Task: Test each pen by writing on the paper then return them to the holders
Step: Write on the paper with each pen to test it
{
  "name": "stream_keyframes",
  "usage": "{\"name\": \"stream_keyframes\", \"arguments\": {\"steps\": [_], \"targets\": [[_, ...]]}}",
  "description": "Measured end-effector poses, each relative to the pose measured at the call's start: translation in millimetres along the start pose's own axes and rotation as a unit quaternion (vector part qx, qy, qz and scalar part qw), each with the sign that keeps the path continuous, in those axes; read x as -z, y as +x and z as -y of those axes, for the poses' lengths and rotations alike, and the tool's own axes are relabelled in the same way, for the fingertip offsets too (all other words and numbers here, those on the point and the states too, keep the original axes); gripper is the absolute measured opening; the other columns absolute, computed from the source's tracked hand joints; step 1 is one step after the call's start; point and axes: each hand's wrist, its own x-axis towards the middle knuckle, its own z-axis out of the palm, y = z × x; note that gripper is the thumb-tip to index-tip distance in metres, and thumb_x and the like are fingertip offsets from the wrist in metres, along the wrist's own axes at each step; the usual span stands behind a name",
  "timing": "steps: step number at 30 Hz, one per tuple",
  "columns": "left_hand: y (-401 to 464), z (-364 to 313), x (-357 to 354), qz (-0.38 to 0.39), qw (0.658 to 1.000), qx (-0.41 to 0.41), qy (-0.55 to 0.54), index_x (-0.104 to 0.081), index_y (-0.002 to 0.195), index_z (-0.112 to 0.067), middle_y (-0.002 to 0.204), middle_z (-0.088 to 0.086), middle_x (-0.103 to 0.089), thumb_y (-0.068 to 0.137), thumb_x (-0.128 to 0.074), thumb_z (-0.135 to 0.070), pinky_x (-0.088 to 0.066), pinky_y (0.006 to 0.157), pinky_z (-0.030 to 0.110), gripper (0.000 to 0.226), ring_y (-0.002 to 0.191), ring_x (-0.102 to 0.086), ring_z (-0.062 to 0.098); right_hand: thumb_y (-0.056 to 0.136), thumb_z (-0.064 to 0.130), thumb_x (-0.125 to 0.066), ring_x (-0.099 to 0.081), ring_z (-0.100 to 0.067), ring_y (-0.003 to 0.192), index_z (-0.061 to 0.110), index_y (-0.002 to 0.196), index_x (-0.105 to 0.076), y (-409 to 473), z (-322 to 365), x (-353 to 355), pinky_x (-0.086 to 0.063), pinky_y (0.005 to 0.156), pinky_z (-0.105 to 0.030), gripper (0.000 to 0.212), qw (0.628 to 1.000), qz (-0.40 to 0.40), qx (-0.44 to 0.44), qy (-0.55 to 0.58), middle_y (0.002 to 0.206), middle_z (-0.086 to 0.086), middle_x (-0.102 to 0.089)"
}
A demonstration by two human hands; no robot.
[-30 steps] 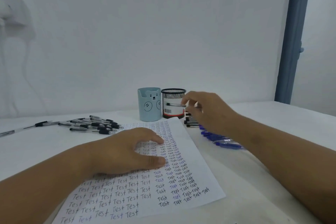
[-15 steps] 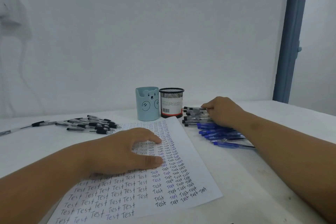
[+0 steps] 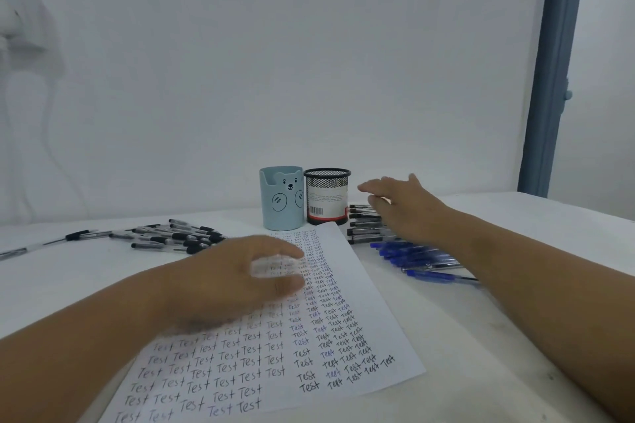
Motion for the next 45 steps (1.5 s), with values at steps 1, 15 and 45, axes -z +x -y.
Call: {"name": "stream_keyframes", "arguments": {"steps": [1, 15, 45], "targets": [[2, 2, 4, -0.033, 0.999, 0.005, -0.014, -0.055, 0.122, -0.061, 0.131, -0.035, -0.039, 0.082, -0.058, -0.069, -0.028, 0.116, 0.041, 0.041, 0.125, -0.039, 0.002, 0.108, 0.026, -0.035, -0.042, -0.01, 0.137, 0.03, 0.143, -0.051, -3, 12, -1, 0.003, 0.121, -0.031, 0.039, 0.999, -0.019, 0.029, 0.011, 0.149, 0.003, -0.05], [11, 117, 57, -0.207, 0.968, 0.076, 0.117, -0.07, 0.092, -0.032, 0.116, -0.012, -0.063, 0.092, -0.067, -0.007, -0.039, 0.093, 0.021, 0.025, 0.109, -0.057, 0.008, 0.096, 0.038, -0.06, -0.056, 0.008, 0.085, 0.033, 0.099, -0.071, -20, 113, -30, -0.036, 0.069, -0.008, 0.012, 0.962, 0.135, 0.237, 0.01, 0.091, 0.024, -0.065], [3, 34, 43, -0.299, 0.91, 0.036, -0.284, -0.076, 0.084, -0.02, 0.104, -0.012, -0.069, 0.1, -0.058, -0.034, -0.042, 0.091, 0.03, 0.028, 0.101, -0.059, 0.003, 0.094, 0.033, -0.068, -0.062, 0.012, 0.088, 0.036, 0.1, -0.076, -32, 84, -16, -0.046, 0.076, -0.002, 0.011, 0.971, 0.122, 0.137, 0.155, 0.099, 0.018, -0.072]]}}
